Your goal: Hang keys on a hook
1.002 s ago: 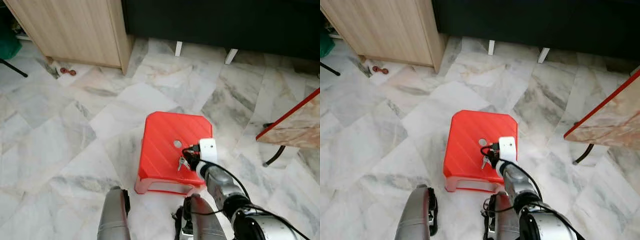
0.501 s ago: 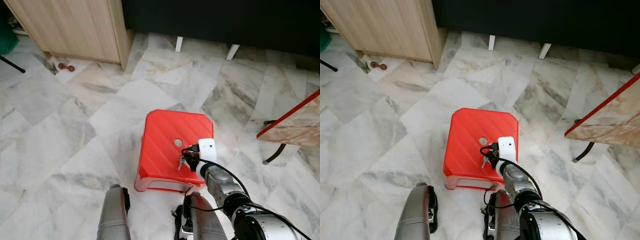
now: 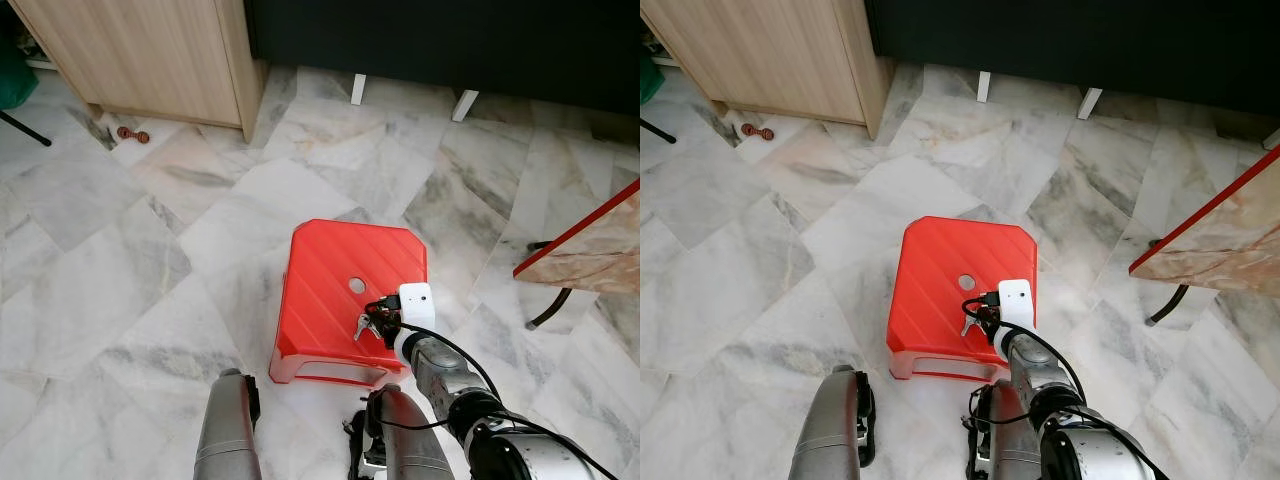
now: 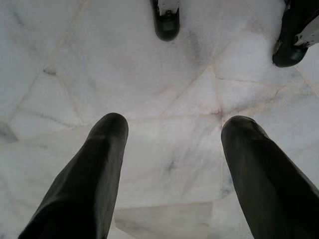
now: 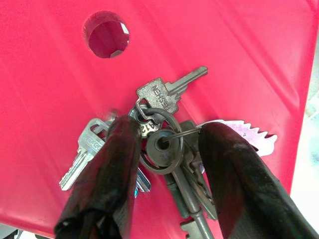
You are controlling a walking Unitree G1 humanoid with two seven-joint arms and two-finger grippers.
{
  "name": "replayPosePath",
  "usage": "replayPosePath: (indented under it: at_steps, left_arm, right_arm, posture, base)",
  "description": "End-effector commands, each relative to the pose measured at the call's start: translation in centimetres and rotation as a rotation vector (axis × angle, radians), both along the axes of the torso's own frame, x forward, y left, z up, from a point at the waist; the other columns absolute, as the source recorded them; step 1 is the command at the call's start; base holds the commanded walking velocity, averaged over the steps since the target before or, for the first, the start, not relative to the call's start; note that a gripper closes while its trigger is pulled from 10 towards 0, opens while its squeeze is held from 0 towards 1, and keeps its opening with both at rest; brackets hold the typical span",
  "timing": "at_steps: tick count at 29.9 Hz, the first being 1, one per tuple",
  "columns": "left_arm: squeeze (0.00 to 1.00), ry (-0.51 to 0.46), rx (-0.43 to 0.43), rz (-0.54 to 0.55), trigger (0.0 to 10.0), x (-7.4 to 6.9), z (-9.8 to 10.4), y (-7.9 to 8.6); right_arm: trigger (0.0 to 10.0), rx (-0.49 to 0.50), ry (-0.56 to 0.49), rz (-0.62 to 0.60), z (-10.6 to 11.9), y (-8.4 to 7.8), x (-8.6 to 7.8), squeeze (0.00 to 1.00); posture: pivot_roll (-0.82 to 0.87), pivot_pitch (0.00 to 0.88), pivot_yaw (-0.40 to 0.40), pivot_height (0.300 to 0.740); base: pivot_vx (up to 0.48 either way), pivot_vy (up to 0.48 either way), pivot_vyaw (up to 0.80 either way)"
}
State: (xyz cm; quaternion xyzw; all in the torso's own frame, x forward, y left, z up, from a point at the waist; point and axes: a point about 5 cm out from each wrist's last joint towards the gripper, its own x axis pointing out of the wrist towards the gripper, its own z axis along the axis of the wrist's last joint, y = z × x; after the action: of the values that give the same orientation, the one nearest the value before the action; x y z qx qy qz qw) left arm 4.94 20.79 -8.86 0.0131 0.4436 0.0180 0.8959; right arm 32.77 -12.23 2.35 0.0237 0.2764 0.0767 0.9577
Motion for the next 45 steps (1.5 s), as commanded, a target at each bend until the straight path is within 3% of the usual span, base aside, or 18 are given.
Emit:
replayPosePath:
  at_steps: [1,22,41,42,43,45]
  left_arm:
    - [0.00,0.078,-0.066,-0.022,10.0,-1.8,-0.8,-1.8]
    - [0.00,0.074,-0.059,-0.028,10.0,-0.8,-0.9,-1.3]
    - [0.00,0.089,-0.044,-0.028,10.0,2.4,-1.5,-0.6]
    - [0.00,0.092,-0.042,-0.026,10.0,2.6,-1.5,-0.5]
    - [0.00,0.095,-0.040,-0.027,10.0,2.6,-1.5,-0.4]
    - [0.00,0.102,-0.035,-0.034,10.0,2.5,-1.6,-0.4]
  right_arm:
    - [0.0,-0.005,0.082,-0.020,-1.8,-0.5,-1.5,0.00]
    - [0.0,0.045,0.001,-0.061,-0.2,-0.7,-0.1,0.00]
    - [0.0,0.125,-0.148,-0.014,2.3,0.1,1.5,0.00]
    - [1.2,0.108,-0.141,-0.022,2.1,-0.1,1.3,0.00]
    - [10.0,0.098,-0.134,-0.029,1.9,-0.3,1.2,0.00]
    - [10.0,0.098,-0.111,-0.042,1.5,-0.5,0.9,0.00]
  posture:
    - [0.17,0.398,-0.092,0.650]
    - [0.18,0.377,-0.089,0.650]
    - [0.16,0.274,-0.092,0.650]
    - [0.16,0.265,-0.093,0.650]
    - [0.16,0.265,-0.094,0.650]
    - [0.16,0.268,-0.093,0.650]
  base:
    - [0.000,0.000,0.00]
    - [0.000,0.000,0.00]
    - [0.000,0.000,0.00]
    - [0.000,0.000,0.00]
    - [0.000,0.000,0.00]
    - [0.000,0.000,0.00]
